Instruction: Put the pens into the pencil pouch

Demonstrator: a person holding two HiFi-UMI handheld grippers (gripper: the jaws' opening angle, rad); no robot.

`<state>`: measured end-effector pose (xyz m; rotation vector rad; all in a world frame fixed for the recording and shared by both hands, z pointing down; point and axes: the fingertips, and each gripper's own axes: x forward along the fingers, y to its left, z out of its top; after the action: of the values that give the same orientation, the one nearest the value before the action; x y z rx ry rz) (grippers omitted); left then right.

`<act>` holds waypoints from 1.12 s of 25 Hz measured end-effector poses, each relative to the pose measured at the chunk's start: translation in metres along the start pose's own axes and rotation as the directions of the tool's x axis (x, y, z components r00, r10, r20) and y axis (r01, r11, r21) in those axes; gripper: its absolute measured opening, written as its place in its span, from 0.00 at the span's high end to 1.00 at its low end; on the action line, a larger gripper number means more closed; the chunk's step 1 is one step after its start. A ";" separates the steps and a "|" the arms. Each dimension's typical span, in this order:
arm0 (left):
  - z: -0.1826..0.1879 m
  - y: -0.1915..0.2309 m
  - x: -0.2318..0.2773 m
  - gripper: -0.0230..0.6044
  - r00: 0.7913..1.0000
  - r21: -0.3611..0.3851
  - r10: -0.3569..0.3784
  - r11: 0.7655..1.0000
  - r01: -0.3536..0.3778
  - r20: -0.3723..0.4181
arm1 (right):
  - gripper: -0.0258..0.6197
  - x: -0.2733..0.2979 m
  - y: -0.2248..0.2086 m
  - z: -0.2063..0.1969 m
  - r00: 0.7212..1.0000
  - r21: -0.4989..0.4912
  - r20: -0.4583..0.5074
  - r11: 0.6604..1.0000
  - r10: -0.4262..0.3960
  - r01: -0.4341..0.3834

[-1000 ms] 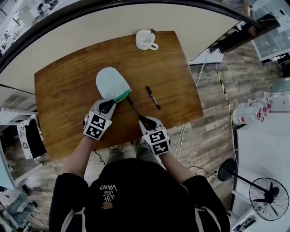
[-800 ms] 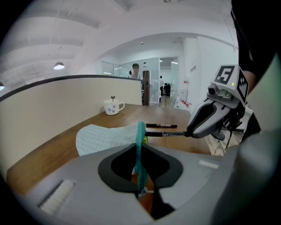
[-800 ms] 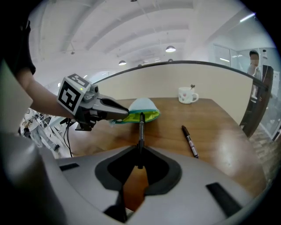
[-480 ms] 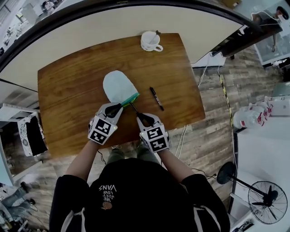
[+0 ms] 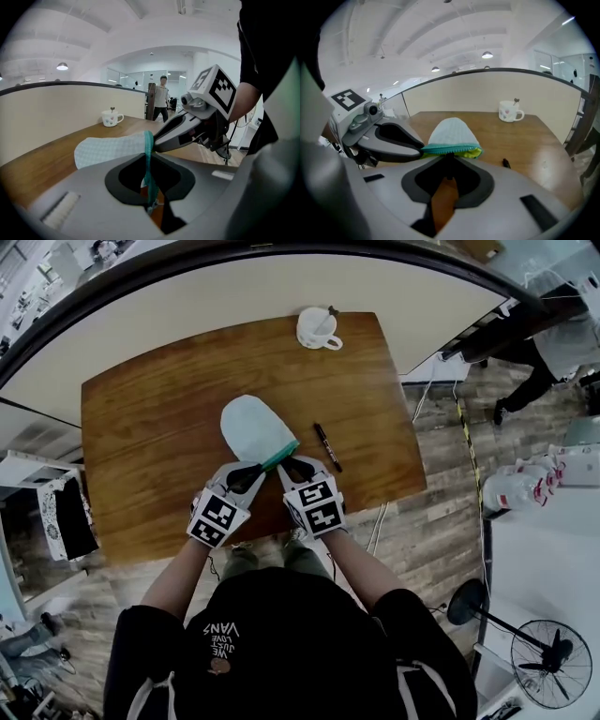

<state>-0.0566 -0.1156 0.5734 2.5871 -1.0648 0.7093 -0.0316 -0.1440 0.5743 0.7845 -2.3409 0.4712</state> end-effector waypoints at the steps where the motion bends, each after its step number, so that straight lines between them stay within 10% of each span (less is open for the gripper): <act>1: 0.001 -0.001 0.000 0.90 1.000 -0.004 -0.005 1.000 0.005 0.005 | 0.86 0.002 -0.002 0.002 1.000 -0.002 0.001 1.000 -0.002 0.002; 14: 0.010 0.015 -0.003 0.90 0.998 -0.203 0.047 0.978 -0.036 0.052 | 0.80 -0.005 -0.017 0.003 0.996 0.051 0.091 0.999 -0.009 0.004; 28: 0.016 0.033 -0.004 0.90 0.993 -0.260 0.100 0.962 -0.083 0.057 | 0.80 -0.033 -0.117 -0.086 0.953 0.117 -0.076 0.947 -0.292 0.300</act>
<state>-0.0770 -0.1428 0.5597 2.3681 -1.2167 0.4678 0.1017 -0.1760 0.6327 1.1469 -2.1068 0.5069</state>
